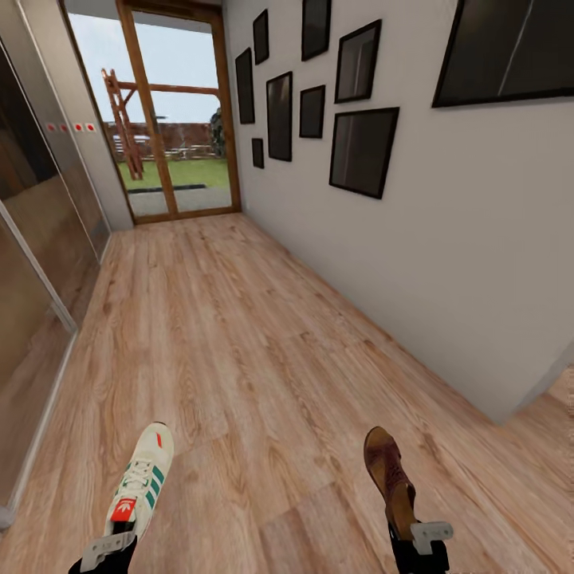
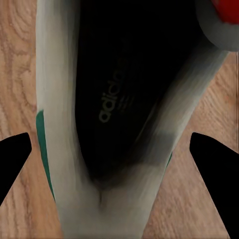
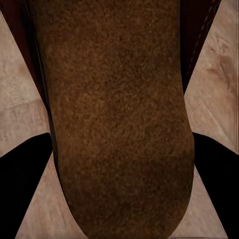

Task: Pick up the two gym shoes and the two sandals from the corridor floor and place them onto the hallstand (shoe rack) in the corridor, making sure they are on the rack and not on the floor. Arrange them so the two gym shoes are next to each other and the two sandals are next to each other.

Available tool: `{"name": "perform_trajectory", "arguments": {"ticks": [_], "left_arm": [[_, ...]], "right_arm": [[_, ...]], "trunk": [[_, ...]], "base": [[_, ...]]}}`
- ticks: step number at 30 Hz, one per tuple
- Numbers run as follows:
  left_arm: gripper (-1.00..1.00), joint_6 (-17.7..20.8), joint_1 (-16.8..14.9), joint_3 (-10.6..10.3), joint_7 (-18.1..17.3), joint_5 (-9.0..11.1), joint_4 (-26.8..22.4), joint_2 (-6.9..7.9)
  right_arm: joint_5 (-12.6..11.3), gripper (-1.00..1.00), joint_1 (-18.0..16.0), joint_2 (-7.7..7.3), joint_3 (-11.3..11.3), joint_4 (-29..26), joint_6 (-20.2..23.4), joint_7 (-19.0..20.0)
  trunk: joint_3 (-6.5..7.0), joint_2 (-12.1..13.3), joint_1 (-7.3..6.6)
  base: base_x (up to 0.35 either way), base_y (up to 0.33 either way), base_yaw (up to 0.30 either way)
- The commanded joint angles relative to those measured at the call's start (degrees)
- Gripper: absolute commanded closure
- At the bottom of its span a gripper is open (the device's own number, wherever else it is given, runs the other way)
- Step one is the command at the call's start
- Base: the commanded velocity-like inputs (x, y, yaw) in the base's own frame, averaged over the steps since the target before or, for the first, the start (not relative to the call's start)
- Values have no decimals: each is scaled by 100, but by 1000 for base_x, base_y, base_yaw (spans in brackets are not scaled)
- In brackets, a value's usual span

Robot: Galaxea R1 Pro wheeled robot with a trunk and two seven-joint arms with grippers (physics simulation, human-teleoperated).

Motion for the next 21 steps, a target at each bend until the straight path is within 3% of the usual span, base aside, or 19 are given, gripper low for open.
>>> {"name": "perform_trajectory", "arguments": {"ticks": [1, 11, 14, 16, 21], "left_arm": [[100, -22, -4, 48, -28, -43, 1, -1], [100, -26, -4, 45, -28, -44, 1, -1], [100, -37, -4, 42, -30, -66, 1, -1], [100, -43, -4, 41, -32, -75, 1, -4], [100, -43, -4, 41, -32, -75, 1, -4]], "right_arm": [[60, 100, -4, 3, -30, 7, -19, -17], [60, 100, -4, -32, -43, 14, -19, -20], [60, 100, -6, -38, -144, 11, -19, -18], [60, 100, -5, -43, -303, 8, -19, -17], [60, 100, -5, -43, -303, 8, -19, -17]], "trunk": [[14, 40, -24], [193, 441, -243], [247, 561, -309], [247, 561, -309], [247, 561, -309]], "base": [[0, 0, -198], [0, 0, -251], [0, 0, -266], [0, 0, -266], [0, 0, -267]]}}
